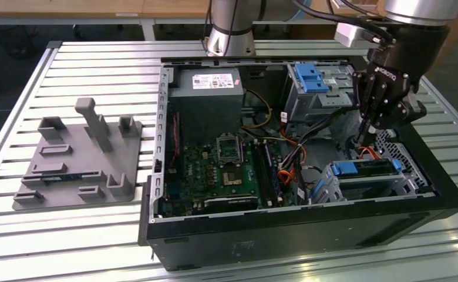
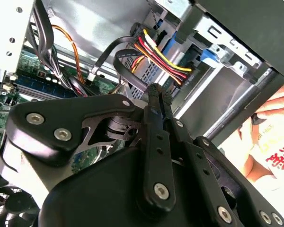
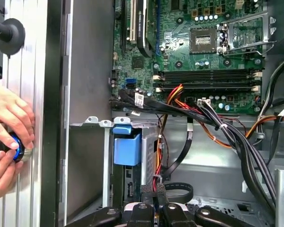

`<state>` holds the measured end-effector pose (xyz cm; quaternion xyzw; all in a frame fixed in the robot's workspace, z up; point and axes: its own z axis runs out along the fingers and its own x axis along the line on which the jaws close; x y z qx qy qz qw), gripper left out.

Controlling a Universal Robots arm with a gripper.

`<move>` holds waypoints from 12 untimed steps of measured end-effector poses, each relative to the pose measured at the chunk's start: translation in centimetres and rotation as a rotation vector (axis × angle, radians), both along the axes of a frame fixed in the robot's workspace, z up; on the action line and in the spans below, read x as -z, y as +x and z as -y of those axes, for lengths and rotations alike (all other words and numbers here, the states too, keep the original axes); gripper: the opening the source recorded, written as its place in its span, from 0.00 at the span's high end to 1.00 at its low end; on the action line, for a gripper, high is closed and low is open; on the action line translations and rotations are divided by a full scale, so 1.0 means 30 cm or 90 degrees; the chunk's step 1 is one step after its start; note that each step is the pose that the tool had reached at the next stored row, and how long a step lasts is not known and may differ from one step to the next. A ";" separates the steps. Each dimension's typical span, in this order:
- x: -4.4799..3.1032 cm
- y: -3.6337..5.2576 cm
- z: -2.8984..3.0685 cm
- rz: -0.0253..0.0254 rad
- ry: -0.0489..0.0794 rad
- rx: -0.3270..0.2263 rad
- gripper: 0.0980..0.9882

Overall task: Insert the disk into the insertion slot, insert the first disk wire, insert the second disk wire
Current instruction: 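Insert the second disk wire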

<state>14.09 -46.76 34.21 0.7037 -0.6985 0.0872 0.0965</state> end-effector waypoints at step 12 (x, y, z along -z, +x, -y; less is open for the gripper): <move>-0.004 0.000 0.075 0.0000 0.044 0.000 0.94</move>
